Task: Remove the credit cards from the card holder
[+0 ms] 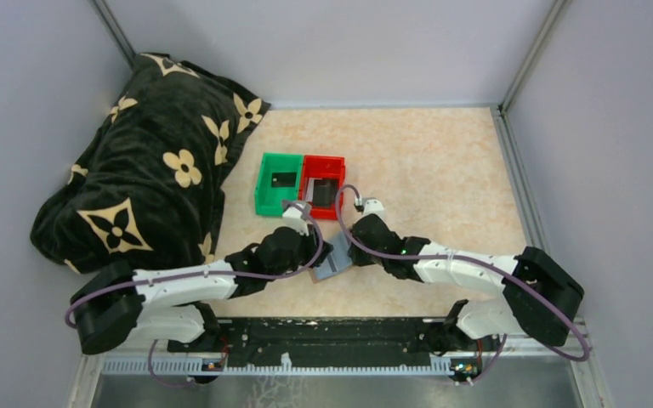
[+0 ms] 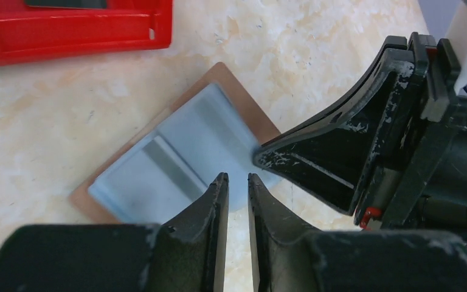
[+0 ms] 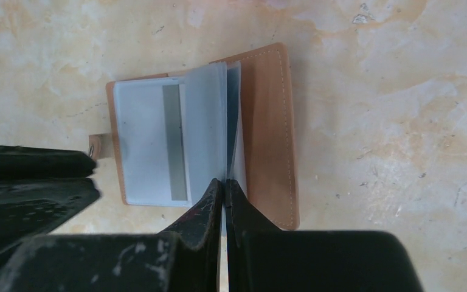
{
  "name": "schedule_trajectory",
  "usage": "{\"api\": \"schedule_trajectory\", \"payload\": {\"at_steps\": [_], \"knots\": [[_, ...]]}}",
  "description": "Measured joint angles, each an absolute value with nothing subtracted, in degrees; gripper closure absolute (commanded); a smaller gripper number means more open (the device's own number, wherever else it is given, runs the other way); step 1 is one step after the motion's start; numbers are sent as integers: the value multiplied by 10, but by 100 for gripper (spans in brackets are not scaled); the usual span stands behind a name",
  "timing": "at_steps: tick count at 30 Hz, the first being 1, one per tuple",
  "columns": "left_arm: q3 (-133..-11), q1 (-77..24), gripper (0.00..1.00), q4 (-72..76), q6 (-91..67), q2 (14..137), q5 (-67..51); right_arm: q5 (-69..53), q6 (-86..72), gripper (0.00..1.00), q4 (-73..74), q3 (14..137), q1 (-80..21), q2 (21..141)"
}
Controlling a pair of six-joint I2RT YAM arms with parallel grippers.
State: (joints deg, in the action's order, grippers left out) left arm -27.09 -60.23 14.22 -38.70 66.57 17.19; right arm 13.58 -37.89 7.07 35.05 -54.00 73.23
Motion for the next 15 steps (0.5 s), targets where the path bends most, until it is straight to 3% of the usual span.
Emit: {"api": "schedule_trajectory", "payload": {"at_steps": [7,15], "knots": [[-273,-602,78,206,-394,741,133,114,-392,60,43,313,-521,733],[-271,-602,79,226,-399,776,129,108,-383,61,47,289,-503,733]]}}
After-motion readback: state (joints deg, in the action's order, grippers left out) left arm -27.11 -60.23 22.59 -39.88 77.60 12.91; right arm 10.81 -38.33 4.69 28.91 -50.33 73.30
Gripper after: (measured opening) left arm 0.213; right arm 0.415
